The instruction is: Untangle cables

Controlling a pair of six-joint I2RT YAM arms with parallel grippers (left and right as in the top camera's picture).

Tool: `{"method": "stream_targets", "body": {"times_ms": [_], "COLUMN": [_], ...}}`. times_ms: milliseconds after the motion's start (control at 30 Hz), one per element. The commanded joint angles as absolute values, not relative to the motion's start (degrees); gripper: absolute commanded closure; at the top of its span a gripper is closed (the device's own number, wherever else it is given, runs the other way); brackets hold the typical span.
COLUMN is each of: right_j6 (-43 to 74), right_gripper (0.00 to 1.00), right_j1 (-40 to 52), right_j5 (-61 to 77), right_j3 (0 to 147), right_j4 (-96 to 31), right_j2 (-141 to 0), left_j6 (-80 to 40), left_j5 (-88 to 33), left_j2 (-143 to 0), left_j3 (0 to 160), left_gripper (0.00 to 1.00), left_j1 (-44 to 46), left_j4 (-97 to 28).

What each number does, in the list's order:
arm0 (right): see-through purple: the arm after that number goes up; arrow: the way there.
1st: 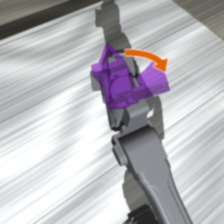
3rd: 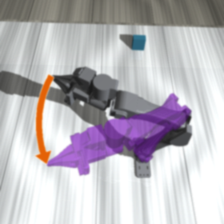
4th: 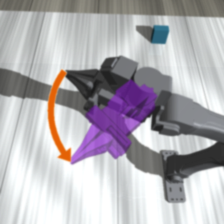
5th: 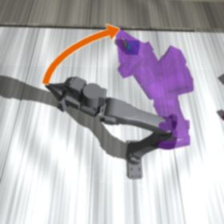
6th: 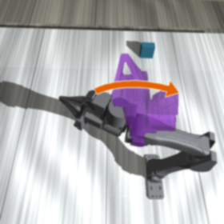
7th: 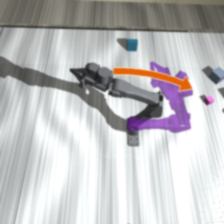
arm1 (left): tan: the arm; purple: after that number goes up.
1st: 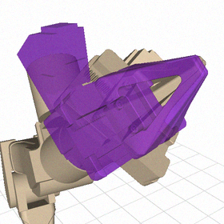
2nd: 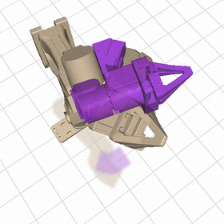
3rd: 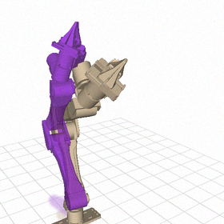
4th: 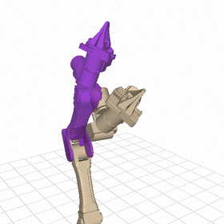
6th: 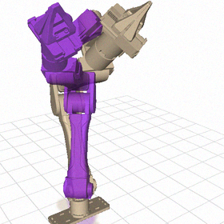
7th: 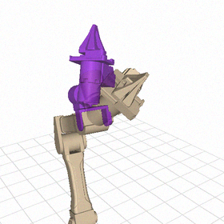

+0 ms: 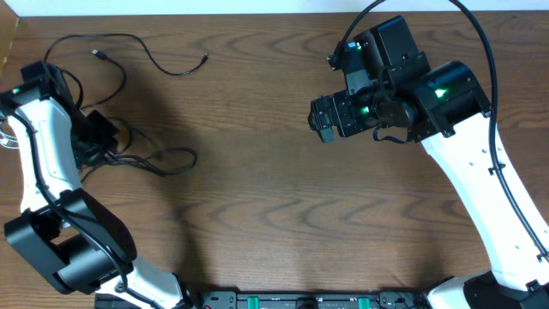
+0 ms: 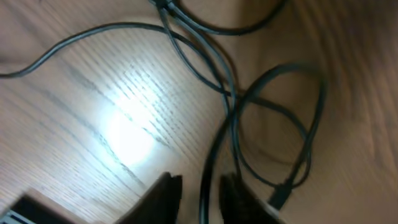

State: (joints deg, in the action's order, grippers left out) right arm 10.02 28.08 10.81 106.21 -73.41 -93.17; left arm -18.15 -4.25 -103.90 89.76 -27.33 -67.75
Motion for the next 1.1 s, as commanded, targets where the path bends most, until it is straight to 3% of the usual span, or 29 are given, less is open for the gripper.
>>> {"method": "stream_targets", "body": {"times_ms": [0, 33, 67, 167, 200, 300, 467, 600, 800, 1067], "right_j6": [9.6, 9.6, 9.6, 9.6, 9.6, 9.6, 9.6, 9.6, 9.6, 9.6], "right_gripper": [0.01, 0.01, 0.01, 0.01, 0.01, 0.01, 0.01, 0.01, 0.01, 0.01], "right_j1": [27.8, 27.8, 27.8, 27.8, 27.8, 27.8, 27.8, 27.8, 27.8, 27.8], "right_j5": [11.1, 11.1, 11.1, 11.1, 11.1, 11.1, 11.1, 11.1, 11.1, 11.1], "right_j3": [106.0, 106.0, 106.0, 106.0, 106.0, 106.0, 106.0, 106.0, 106.0, 106.0], "right_j4": [-73.5, -73.6, -73.8, -74.4, -74.5, -74.5, -74.6, -74.5, -74.1, -74.2], "right_j2": [-93.1, -93.1, -93.1, -93.1, -93.1, -93.1, -93.1, -93.2, -93.2, -93.3], "left_j6": [-18.5, -18.5, -18.5, -19.2, -19.8, -20.3, -3.8, -0.8, 1.8, -11.4], "left_j5": [-1.4, -0.5, 0.4, 0.5, 0.5, -2.4, -31.0, -40.7, -39.0, -17.5], "left_j2": [-104.9, -104.9, -104.9, -104.9, -104.9, -104.9, -104.8, -104.8, -104.8, -105.3], "left_j3": [88.8, 88.8, 88.8, 88.8, 88.8, 88.8, 88.8, 88.8, 88.8, 87.3], "left_gripper": [0.71, 0.71, 0.65, 0.28, 0.21, 0.2, 0.2, 0.2, 0.2, 0.25], "left_j1": [-28.3, -28.7, -29.1, -30.9, -31.6, -33.1, -34.0, -33.0, -28.0, -20.9], "left_j4": [-67.1, -66.9, -66.7, -67.1, -67.3, -68.9, -68.2, -68.2, -67.7, -64.3]}}
